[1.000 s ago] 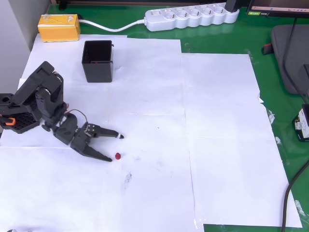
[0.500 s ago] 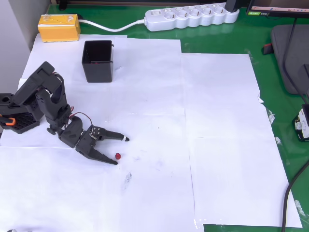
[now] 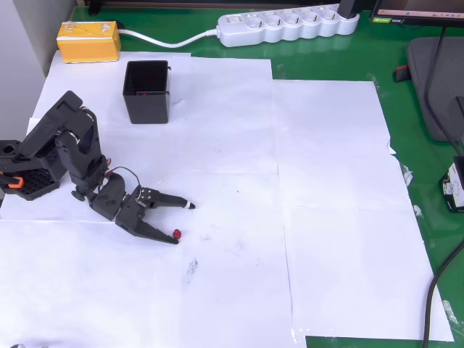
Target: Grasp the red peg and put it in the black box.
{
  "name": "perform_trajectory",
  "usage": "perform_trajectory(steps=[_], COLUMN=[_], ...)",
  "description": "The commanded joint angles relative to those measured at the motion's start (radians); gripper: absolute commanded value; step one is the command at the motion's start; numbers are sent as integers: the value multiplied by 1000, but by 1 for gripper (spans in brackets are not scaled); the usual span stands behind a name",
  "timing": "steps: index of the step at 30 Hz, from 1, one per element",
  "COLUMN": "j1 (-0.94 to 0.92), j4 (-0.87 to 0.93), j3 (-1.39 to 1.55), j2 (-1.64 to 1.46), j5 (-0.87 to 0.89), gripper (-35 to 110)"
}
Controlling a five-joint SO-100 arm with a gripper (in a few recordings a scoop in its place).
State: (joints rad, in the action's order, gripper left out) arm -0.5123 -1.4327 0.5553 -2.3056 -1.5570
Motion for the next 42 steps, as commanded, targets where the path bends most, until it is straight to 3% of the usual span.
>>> perform_trajectory(steps=[1, 12, 21, 26, 30, 42], j1=[-3, -20, -21, -21, -32, -34], j4=[-15, 20, 20, 20, 12, -72], j3=[17, 44, 44, 48, 51, 8], j2=[28, 17, 12, 12, 5, -17], j5=[-23, -11, -9, -11, -8, 8], gripper=[22, 0, 0, 3, 16, 23])
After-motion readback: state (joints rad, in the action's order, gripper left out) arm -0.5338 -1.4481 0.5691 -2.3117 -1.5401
